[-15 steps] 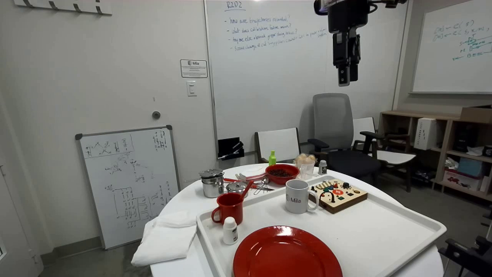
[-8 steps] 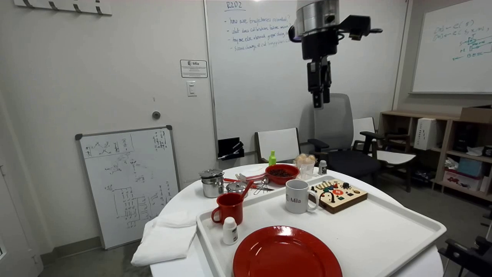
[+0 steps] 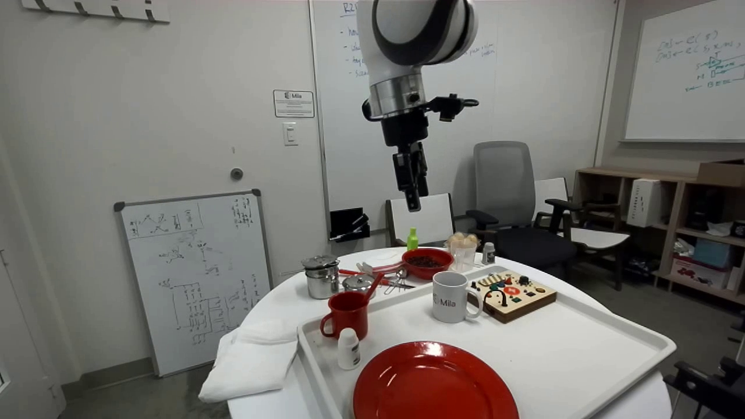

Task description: Move the white shaker to the right

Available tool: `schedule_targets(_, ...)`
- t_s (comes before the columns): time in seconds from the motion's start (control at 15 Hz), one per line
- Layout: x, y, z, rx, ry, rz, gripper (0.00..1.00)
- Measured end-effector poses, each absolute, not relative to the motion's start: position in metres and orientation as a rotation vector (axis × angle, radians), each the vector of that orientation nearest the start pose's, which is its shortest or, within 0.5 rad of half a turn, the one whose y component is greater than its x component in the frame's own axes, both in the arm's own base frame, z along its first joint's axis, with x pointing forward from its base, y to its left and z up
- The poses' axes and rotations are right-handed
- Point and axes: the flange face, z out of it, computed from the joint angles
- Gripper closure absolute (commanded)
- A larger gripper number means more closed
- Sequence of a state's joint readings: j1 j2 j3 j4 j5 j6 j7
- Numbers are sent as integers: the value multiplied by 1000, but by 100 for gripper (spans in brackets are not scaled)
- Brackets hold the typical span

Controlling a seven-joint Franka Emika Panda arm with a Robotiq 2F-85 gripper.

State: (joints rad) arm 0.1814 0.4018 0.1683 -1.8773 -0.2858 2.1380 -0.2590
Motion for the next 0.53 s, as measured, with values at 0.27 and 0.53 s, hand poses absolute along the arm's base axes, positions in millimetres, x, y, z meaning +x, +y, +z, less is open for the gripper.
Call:
schedule_targets(0.27, 610, 226, 261, -2937, -1356, 399, 0)
schedule_targets(0.53, 621, 233, 247, -2857, -1428, 591, 0)
